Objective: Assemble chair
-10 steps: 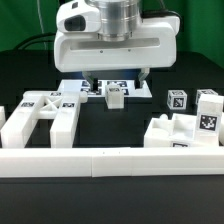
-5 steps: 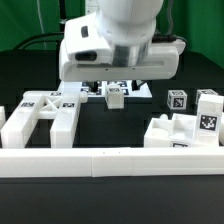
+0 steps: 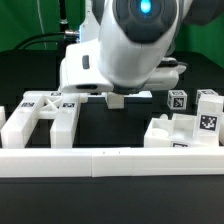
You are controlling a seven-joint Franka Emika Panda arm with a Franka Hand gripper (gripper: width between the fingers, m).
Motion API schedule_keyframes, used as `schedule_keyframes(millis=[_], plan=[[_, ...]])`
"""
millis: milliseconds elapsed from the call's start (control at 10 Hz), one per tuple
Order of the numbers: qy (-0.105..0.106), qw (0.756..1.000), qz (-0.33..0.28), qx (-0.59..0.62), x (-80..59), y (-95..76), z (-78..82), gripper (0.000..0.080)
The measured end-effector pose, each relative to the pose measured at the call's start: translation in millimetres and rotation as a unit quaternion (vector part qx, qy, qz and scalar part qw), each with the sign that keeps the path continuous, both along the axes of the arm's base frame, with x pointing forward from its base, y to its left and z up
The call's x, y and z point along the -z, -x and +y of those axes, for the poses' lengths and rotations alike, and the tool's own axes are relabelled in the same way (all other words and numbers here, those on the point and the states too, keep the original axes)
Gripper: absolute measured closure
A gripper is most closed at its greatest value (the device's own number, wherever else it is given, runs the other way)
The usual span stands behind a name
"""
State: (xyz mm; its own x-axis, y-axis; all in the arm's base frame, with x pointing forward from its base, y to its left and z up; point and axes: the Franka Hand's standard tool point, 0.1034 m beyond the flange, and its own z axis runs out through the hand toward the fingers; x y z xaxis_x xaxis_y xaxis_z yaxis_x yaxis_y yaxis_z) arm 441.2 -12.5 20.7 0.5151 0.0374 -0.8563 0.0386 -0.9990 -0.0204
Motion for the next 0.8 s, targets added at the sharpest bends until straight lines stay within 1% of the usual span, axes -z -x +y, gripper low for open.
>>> schedule_keyframes(millis=[100,200,500,600,700,800], plan=[[0.002,1.000,0.012,-0.001,5.8,0.3,0.5,0.0150],[0.001,1.000,0.007,-0.003,9.5,0.5,1.9,0.0150],[0.009,1.000,0.007,0.000,11.8,3.3,4.3,0.0150],[0.009,1.000,0.007,0.000,11.9,3.4,4.3,0.0249],[0.009,1.000,0.007,0.000,11.9,3.4,4.1,0.0383],[0.009,1.000,0.007,0.000,11.8,3.3,4.0,0.0383]])
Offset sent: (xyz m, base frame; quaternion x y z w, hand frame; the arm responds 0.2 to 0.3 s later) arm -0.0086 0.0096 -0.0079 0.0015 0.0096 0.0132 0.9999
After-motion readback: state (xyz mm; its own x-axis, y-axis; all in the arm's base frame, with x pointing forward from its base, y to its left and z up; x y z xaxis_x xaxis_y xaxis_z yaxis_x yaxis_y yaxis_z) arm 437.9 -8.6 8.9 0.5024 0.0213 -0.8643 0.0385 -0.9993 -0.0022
